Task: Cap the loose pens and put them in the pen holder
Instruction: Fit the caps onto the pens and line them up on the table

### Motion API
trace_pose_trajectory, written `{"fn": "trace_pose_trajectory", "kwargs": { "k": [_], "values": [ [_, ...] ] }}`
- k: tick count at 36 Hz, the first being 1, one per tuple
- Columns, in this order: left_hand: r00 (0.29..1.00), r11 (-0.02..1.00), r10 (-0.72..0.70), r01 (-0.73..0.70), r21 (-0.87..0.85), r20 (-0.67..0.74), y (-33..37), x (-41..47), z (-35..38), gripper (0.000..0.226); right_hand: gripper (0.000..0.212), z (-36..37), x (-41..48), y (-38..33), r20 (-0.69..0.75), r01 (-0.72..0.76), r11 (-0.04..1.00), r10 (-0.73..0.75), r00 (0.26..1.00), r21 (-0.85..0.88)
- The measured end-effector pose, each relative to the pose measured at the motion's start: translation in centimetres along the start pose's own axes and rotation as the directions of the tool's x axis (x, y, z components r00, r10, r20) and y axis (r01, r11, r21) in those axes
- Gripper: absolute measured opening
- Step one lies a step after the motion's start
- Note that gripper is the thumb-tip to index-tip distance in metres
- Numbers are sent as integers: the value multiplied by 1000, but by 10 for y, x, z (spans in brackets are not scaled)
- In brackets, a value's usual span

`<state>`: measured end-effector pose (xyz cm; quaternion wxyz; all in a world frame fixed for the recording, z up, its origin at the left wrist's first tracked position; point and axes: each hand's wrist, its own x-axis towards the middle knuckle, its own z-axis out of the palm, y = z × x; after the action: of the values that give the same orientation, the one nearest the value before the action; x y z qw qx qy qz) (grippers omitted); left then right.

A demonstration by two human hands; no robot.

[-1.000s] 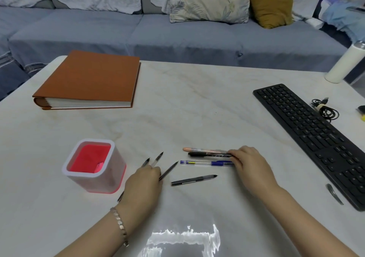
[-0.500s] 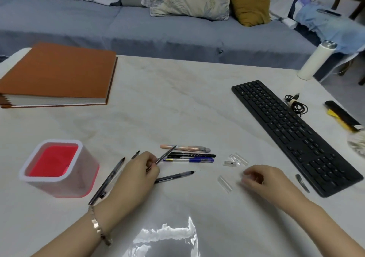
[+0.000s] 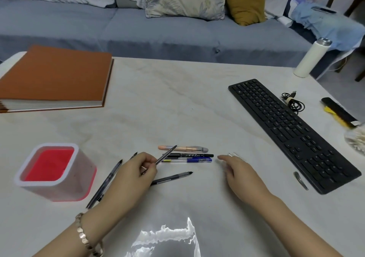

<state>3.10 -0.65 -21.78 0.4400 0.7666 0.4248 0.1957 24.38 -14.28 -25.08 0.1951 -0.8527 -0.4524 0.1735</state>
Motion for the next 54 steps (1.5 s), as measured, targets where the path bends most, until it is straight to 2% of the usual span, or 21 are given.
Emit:
{"fn": "trace_pose_trajectory", "kwargs": {
  "k": [2,7,9,15,18,20,24,27,32,41,45,49,51,54],
  "values": [
    [1000,1000,-6,6,-8,6,0,0,0,27,40,-2,1,2,9,-13,998,13,1000,-59],
    [999,1000,-1,2,-29,38,2,-2,0,23,25,-5,11,6,-67,-86,972,73,995,-217],
    [999,999,11,-10,-42,45,4,-4,0,20,22,-6,14,8,-76,-92,970,77,994,-226],
    [998,992,56,-53,-110,20,8,-7,-3,23,12,-8,19,4,-33,-49,992,46,998,-115],
    [996,990,88,-86,-108,7,10,-9,-4,25,2,-13,15,-17,-68,48,984,-37,997,174],
    [994,989,113,-113,-95,-3,12,-11,-5,26,9,-19,8,-35,-112,120,918,-84,990,379],
    [984,983,174,-175,-49,-26,12,-13,-6,18,23,-30,-7,-62,-145,231,800,-180,973,554],
    [977,977,210,-210,-22,-27,13,-14,-8,15,25,-33,-14,-71,-154,252,766,-200,968,591],
    [969,969,247,-247,3,-28,14,-16,-10,23,27,-33,-17,-73,-162,253,741,-195,967,622],
    [965,965,261,-261,-10,-13,19,-19,-10,8,28,-29,-18,-78,-159,280,750,-232,960,599],
    [957,957,289,-289,3,-1,22,-20,-10,2,30,-26,-18,-80,-138,283,720,-255,957,633],
    [919,917,393,-394,60,30,19,-20,-16,22,36,-28,-17,-78,-110,305,724,-305,946,618],
    [895,889,440,-446,101,73,18,-20,-19,22,38,-27,-17,-77,-108,323,739,-324,940,592],
    [872,860,477,-489,146,112,17,-20,-20,20,20,-25,-17,-77,-145,368,749,-349,926,551]
  ]
}}
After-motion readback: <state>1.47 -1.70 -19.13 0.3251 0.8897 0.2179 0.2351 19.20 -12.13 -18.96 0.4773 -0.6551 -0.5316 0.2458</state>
